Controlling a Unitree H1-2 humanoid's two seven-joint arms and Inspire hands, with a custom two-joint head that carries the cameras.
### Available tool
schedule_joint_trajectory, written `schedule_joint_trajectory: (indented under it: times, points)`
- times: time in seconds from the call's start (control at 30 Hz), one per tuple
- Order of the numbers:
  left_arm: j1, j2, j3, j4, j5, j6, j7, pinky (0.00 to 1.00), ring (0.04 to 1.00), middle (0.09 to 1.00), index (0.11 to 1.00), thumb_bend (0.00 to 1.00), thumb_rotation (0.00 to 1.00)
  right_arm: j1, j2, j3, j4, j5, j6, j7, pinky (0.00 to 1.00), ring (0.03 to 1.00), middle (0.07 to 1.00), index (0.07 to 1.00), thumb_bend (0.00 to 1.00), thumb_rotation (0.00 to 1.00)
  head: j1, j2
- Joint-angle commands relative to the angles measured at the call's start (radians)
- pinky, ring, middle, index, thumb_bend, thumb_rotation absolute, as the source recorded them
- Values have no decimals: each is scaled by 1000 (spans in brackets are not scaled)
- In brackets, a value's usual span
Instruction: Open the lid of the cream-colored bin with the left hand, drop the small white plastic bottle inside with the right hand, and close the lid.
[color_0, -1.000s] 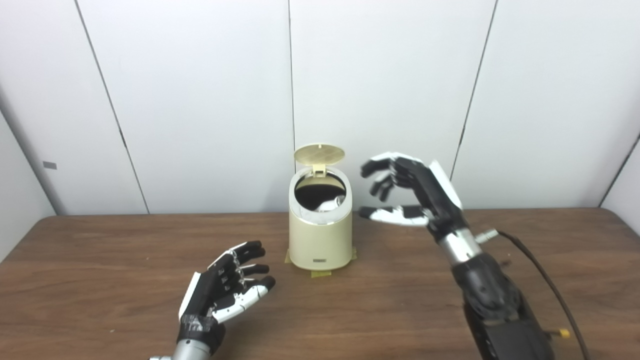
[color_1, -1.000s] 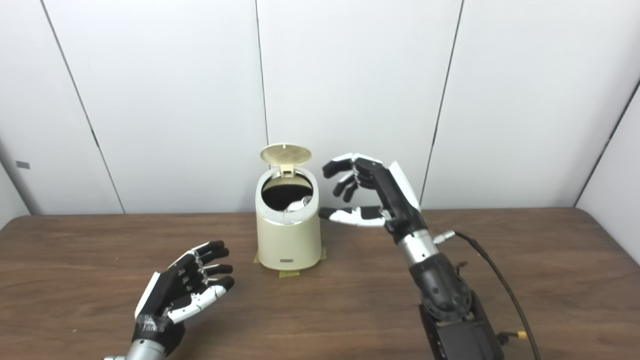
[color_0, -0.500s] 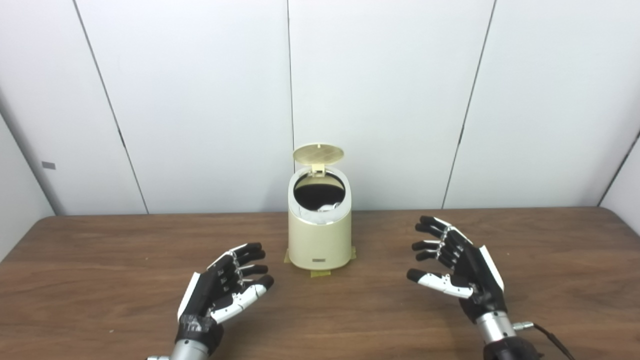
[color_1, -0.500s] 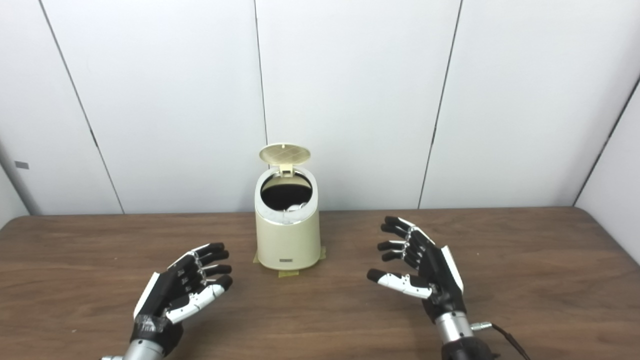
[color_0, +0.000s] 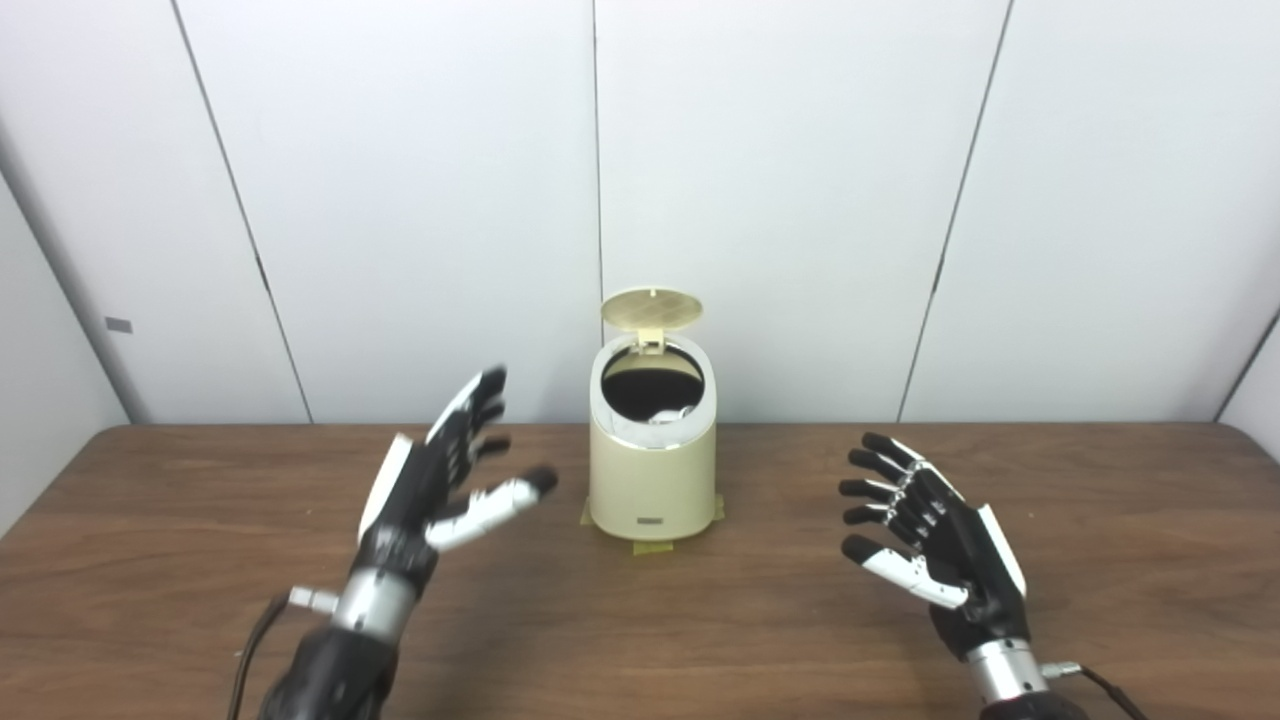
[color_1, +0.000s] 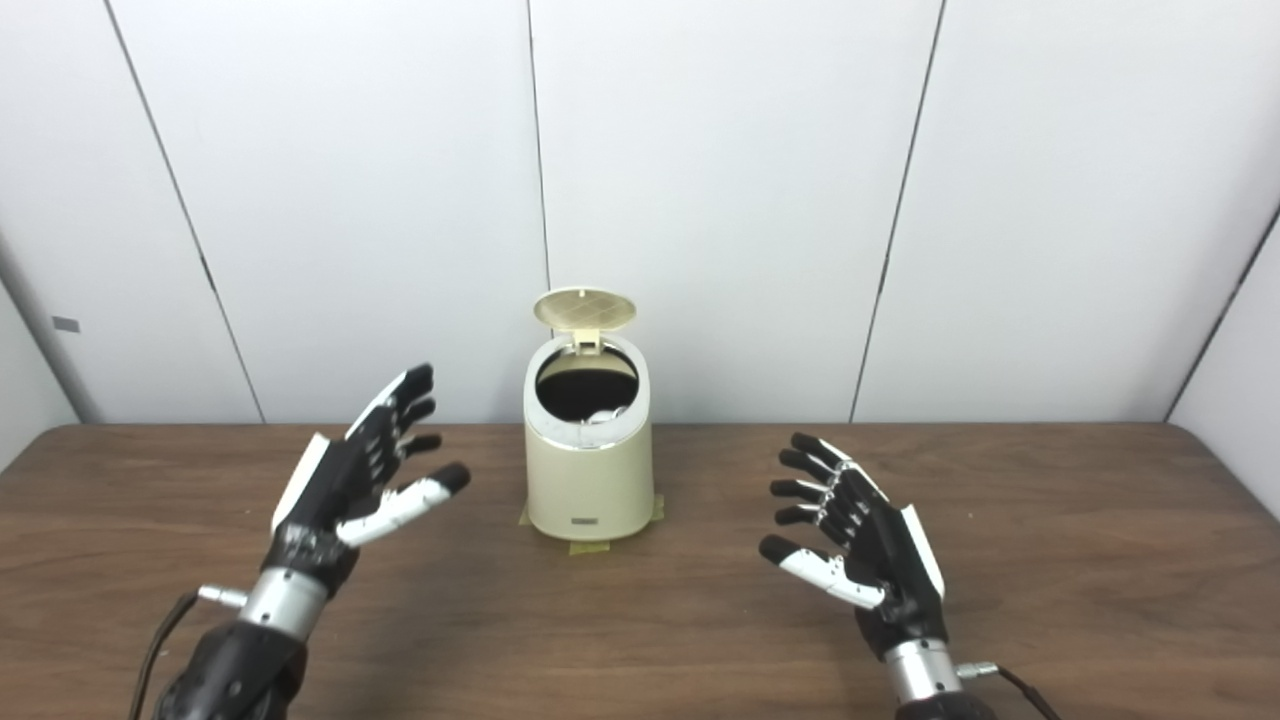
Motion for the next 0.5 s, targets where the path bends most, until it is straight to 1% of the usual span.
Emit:
schedule_joint_trajectory:
  times: [0.0, 0.07, 0.1, 0.17, 0.27, 0.3, 0.47]
  points:
    - [-88, 1, -4, 14, 7, 16, 4, 873, 966, 981, 985, 1000, 453, -18, 2, -5, -25, 13, -18, 3, 561, 685, 792, 811, 858, 296, 0, 1]
    - [-133, 1, -7, 50, 5, 17, 0, 868, 970, 984, 982, 992, 421, -17, 3, -3, -34, 14, -11, 5, 553, 678, 787, 805, 857, 294, -2, 0]
    - [-158, 3, -12, 73, 12, 9, 0, 887, 983, 989, 980, 985, 400, -16, 4, -2, -37, 14, -9, 5, 555, 680, 791, 807, 851, 287, -2, 0]
    - [-199, 7, -23, 111, 28, -1, 2, 914, 991, 993, 980, 979, 395, -17, 5, -2, -36, 15, -10, 6, 554, 677, 790, 805, 848, 284, -3, -1]
    - [-251, 5, -43, 154, 58, 6, 7, 950, 1000, 1000, 988, 958, 378, -17, 7, 0, -42, 13, -7, 6, 547, 679, 789, 801, 842, 271, -8, -2]
    - [-266, 5, -53, 166, 74, 8, 9, 966, 1000, 1000, 994, 968, 378, -16, 8, 0, -48, 13, -3, 5, 544, 679, 789, 800, 841, 272, -9, -2]
    - [-335, 4, -93, 239, 134, 7, 13, 973, 1000, 1000, 1000, 971, 379, -14, 10, 0, -61, 0, 9, -5, 537, 674, 782, 793, 845, 272, -13, -2]
